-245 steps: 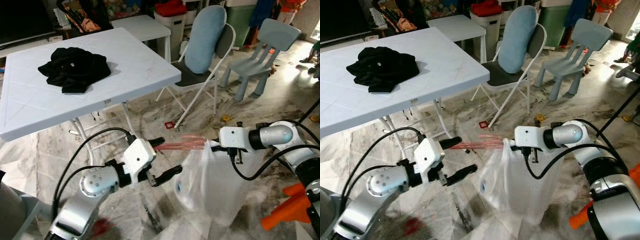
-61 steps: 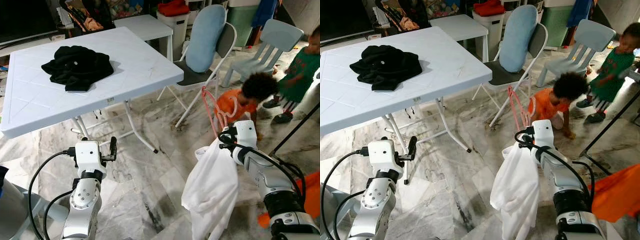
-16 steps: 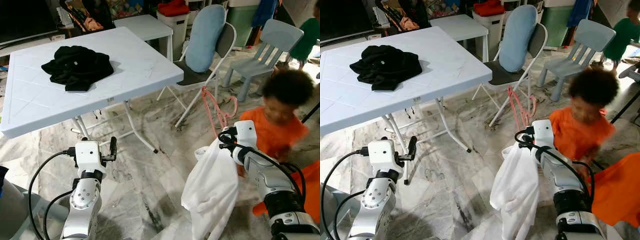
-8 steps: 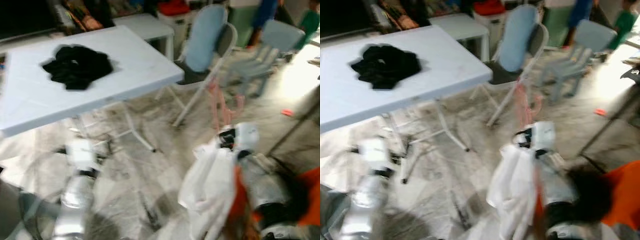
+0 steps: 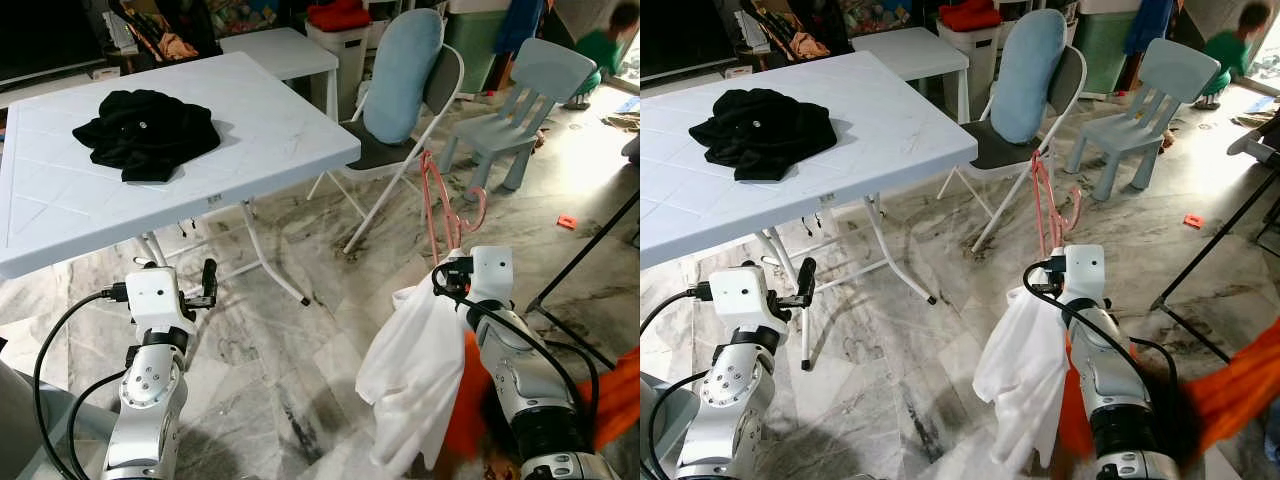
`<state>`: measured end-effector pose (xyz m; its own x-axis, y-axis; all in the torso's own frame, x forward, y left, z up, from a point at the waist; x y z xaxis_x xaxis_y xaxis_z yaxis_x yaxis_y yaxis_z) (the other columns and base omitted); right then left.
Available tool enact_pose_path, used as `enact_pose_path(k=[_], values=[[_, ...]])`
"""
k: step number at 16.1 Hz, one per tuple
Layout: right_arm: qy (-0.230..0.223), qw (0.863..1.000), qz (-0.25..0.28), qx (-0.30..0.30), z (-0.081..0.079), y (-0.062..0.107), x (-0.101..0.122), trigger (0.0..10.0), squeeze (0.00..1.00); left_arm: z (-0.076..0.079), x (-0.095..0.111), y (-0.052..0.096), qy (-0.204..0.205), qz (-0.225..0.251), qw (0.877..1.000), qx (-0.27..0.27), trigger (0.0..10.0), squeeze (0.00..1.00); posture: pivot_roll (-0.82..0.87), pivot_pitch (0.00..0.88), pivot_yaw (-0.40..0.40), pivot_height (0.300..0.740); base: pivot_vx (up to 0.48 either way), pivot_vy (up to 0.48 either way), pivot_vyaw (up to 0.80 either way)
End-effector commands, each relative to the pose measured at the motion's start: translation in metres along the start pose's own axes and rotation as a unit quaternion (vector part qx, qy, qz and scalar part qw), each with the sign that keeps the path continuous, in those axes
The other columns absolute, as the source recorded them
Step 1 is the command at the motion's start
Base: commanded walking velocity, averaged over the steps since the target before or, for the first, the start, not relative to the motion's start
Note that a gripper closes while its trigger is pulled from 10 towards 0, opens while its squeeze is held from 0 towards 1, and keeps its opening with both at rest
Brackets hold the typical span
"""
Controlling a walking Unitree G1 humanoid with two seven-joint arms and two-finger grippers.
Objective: Hang hanger
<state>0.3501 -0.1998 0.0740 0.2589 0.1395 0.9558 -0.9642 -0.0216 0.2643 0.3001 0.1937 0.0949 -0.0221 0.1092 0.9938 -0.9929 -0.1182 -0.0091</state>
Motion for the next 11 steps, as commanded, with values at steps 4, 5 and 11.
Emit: enact_pose_path(k=[4,5,11], values=[[0.001,0.999,0.042,-0.006,0.0036,-0.0009,0.0211,10.0,0.00,-0.0003,0.0010,-0.0002,0.002,-0.001,1.000,-0.002,10.0,0.00,-0.10,0.000,0.050,0.740,0.000,0.000,0.00],[0.001,0.999,0.042,-0.006,0.0036,-0.0009,0.0211,10.0,0.00,-0.0003,0.0010,-0.0002,0.002,-0.001,1.000,-0.002,10.0,0.00,-0.10,0.000,0.050,0.740,0.000,0.000,0.00],[0.001,0.999,0.042,-0.006,0.0036,-0.0009,0.0211,10.0,0.00,-0.0003,0.0010,-0.0002,0.002,-0.001,1.000,-0.002,10.0,0.00,-0.10,0.000,0.050,0.740,0.000,0.000,0.00]])
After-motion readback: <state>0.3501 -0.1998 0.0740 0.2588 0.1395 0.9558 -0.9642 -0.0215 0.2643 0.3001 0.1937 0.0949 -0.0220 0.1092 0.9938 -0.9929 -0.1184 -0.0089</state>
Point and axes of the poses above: a point about 5 cm out from each wrist's last joint towards the gripper, its own y axis pointing back from the gripper into the wrist, its own x axis along the axis of the wrist's last joint, z = x × y, the point moved 3 cm from there along -y, pointing out of the wrist towards the gripper, and after that the axes turned 7 degrees about y, right-handed, at the moved point
